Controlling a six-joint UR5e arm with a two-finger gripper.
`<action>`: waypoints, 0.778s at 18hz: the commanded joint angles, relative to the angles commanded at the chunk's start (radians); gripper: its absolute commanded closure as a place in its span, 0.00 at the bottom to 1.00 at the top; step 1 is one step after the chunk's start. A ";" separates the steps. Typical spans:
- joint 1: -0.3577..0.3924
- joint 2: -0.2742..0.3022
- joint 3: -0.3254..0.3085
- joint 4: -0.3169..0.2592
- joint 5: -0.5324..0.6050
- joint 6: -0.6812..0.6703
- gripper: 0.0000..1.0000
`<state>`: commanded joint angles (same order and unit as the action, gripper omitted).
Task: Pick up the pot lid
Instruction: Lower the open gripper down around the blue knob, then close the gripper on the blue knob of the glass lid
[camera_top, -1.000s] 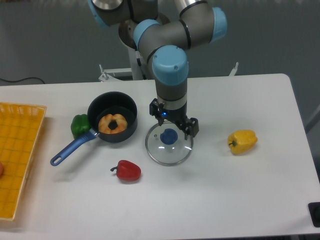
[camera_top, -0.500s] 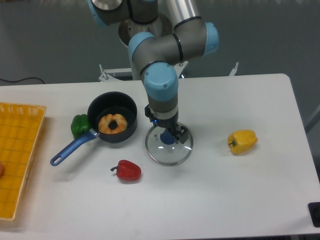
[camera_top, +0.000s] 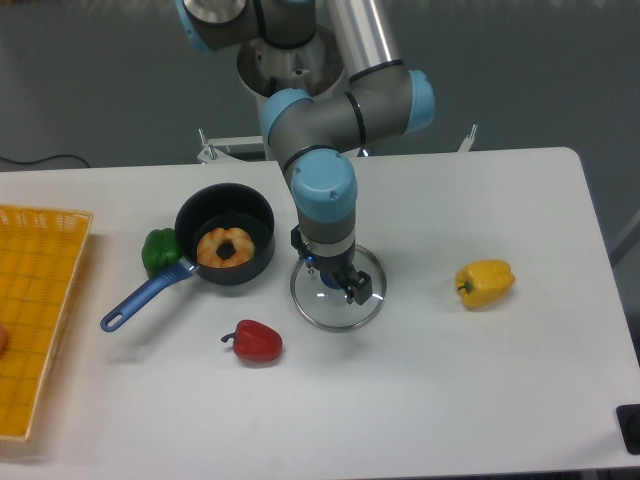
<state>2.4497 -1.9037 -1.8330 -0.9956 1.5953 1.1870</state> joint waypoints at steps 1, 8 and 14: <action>0.006 0.003 -0.012 0.000 0.000 0.028 0.00; 0.025 0.008 -0.048 0.009 -0.006 0.003 0.00; 0.037 0.011 -0.045 0.009 -0.006 0.002 0.00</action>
<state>2.4866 -1.8929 -1.8776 -0.9863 1.5892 1.1888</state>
